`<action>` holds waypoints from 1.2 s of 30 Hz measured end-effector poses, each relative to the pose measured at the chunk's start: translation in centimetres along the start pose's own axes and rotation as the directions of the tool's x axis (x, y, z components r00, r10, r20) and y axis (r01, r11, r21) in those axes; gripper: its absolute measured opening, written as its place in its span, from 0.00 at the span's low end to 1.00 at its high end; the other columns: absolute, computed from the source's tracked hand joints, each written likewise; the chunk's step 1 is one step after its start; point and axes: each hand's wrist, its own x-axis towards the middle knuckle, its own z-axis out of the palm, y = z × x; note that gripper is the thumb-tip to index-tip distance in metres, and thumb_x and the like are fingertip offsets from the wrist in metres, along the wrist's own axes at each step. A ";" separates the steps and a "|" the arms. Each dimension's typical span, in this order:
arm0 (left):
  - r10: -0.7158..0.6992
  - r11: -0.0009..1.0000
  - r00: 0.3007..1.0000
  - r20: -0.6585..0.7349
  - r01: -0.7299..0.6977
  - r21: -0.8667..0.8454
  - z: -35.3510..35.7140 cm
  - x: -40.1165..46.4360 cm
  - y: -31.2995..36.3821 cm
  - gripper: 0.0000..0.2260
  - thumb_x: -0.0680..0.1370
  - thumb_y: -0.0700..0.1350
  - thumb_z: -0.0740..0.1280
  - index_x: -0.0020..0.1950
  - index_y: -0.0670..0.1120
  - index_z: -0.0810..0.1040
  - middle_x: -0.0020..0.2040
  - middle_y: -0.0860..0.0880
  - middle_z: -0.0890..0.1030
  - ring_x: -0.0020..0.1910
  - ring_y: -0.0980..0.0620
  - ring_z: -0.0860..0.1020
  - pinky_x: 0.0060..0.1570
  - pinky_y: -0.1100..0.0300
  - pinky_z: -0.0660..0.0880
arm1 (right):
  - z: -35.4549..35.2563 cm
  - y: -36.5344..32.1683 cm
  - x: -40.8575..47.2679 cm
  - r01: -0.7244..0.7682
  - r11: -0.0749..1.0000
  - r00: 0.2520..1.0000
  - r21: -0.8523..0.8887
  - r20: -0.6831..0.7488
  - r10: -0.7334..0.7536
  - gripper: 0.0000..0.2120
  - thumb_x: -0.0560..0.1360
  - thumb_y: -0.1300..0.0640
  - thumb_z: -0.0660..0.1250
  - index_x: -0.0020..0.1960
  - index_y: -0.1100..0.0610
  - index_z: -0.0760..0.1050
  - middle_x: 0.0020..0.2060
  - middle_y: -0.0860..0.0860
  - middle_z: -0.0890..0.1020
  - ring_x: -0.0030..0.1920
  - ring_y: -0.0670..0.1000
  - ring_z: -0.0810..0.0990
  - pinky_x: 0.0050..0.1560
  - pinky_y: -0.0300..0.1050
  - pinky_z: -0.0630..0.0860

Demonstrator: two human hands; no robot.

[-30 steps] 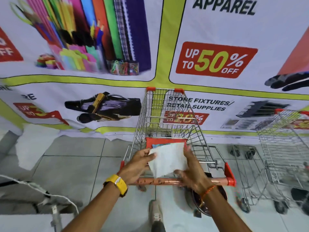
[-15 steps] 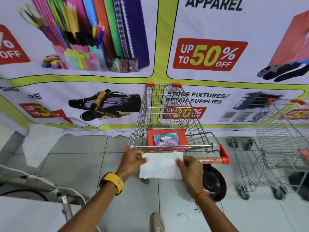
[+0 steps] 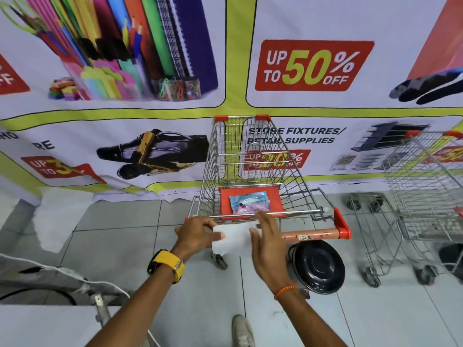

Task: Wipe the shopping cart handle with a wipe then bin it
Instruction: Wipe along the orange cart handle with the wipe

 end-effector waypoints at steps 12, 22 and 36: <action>0.155 0.988 0.988 -0.008 -0.155 -0.018 -1.2 2.2 -5.9 0.40 0.72 0.74 0.43 0.78 0.53 0.57 0.80 0.56 0.51 0.79 0.56 0.44 0.77 0.44 0.45 | 9.0 -0.9 -1.2 0.343 0.856 0.938 -0.387 0.091 -0.334 0.12 0.82 0.44 0.61 0.60 0.43 0.79 0.53 0.42 0.85 0.51 0.53 0.80 0.57 0.57 0.70; 0.183 0.973 0.983 0.022 -0.184 0.140 -1.2 2.4 -6.9 0.32 0.77 0.67 0.41 0.79 0.54 0.49 0.80 0.57 0.46 0.79 0.53 0.41 0.76 0.46 0.40 | 12.9 -2.6 -2.2 0.137 0.938 0.973 -0.318 -0.133 -0.187 0.08 0.80 0.48 0.64 0.50 0.46 0.82 0.43 0.47 0.84 0.47 0.55 0.78 0.59 0.58 0.73; 0.194 0.849 0.981 0.006 -0.171 0.500 -1.6 1.8 -5.6 0.25 0.82 0.39 0.54 0.79 0.44 0.53 0.81 0.49 0.51 0.79 0.44 0.46 0.76 0.40 0.48 | -0.8 12.0 1.1 0.046 0.890 0.836 -0.454 -0.471 -0.283 0.18 0.81 0.57 0.57 0.40 0.60 0.80 0.35 0.58 0.82 0.43 0.59 0.72 0.52 0.58 0.69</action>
